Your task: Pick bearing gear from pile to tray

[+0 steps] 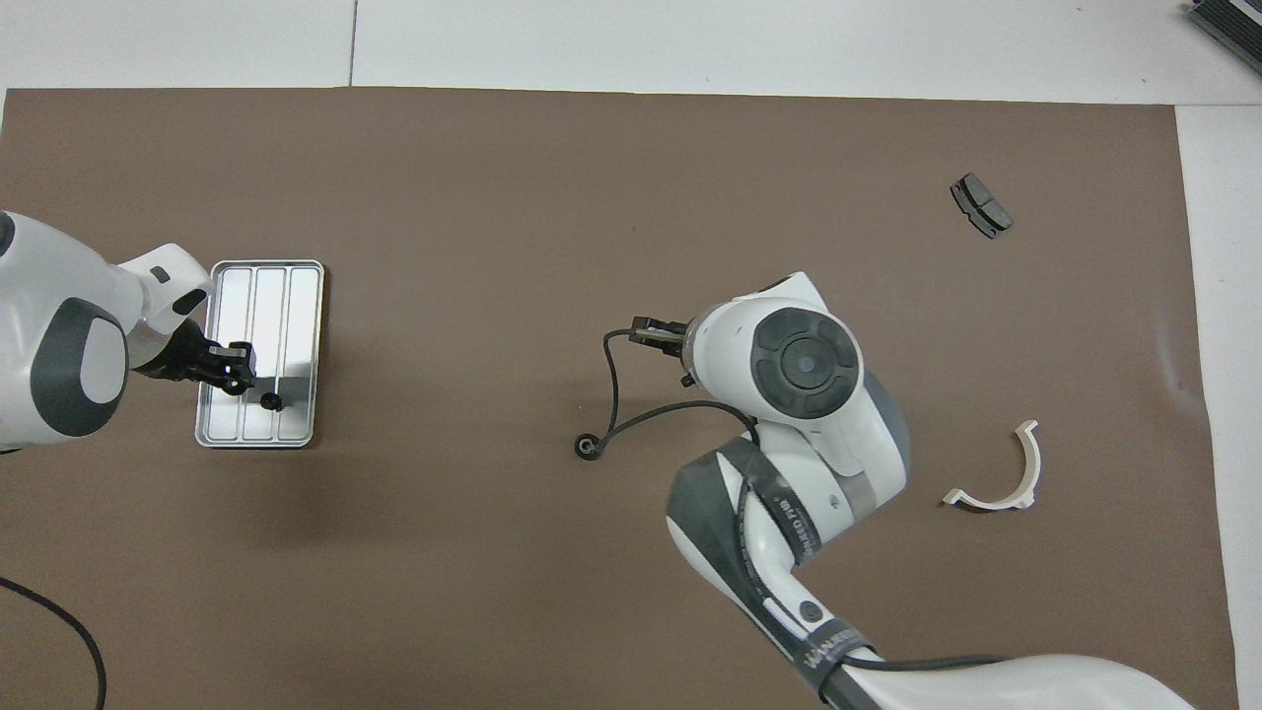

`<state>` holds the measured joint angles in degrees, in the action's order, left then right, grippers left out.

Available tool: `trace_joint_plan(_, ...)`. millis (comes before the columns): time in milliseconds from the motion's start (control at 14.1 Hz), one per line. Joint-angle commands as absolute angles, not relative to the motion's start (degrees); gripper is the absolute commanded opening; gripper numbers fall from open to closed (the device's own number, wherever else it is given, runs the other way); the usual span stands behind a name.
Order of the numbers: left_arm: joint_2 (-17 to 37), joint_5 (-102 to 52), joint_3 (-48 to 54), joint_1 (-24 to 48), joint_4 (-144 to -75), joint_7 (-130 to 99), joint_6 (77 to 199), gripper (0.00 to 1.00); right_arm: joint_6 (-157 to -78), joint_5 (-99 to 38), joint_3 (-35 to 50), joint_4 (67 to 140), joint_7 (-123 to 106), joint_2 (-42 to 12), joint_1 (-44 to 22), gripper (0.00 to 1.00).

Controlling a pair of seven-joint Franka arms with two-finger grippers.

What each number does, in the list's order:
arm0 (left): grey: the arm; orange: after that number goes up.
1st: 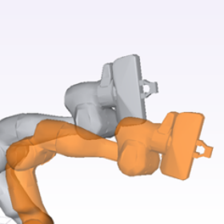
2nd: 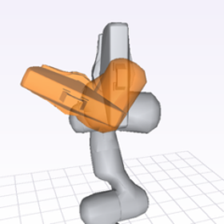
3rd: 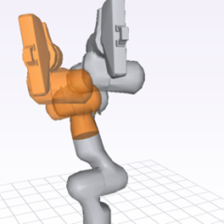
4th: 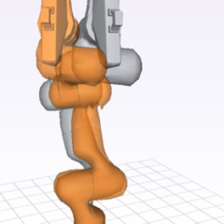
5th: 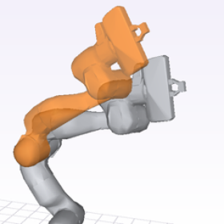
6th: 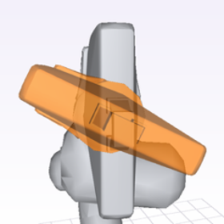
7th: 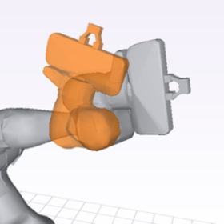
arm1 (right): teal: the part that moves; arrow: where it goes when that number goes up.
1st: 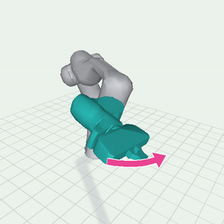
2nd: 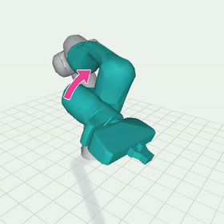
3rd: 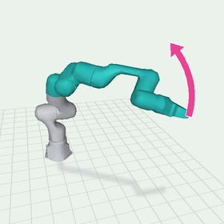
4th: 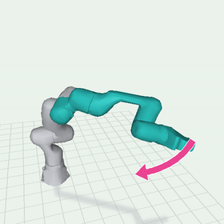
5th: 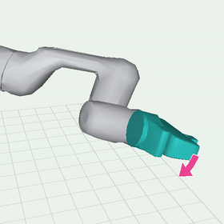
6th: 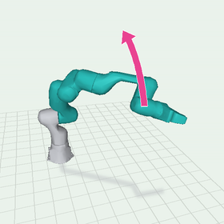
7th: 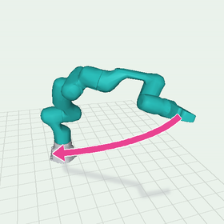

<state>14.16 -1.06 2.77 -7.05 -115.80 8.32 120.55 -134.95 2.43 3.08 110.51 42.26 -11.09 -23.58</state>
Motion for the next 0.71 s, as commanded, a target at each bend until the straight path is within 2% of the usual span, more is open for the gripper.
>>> trace_joint_plan(0, 11.8, -1.3, 3.1, -9.4, -118.9, 12.5, 122.1, 0.13, -131.9, 2.5, 3.8, 111.4, 35.9, -7.1, -18.8, 1.00)
trace_joint_plan(213, 11.8, -1.3, 3.1, -9.7, -118.9, 12.6, 122.2, 0.28, -126.8, 2.2, 3.8, 110.5, 26.2, -3.4, -11.4, 1.00)
trace_joint_plan(425, 11.8, -1.3, 3.1, -9.7, -118.8, 12.5, 122.3, 0.45, -118.1, 2.2, 3.7, 103.9, 18.7, -2.9, -5.8, 1.00)
trace_joint_plan(638, 12.0, -1.3, 3.1, -9.6, -118.5, 12.3, 122.9, 0.58, -112.2, 2.2, 3.7, 98.6, 14.6, -3.0, -2.9, 1.00)
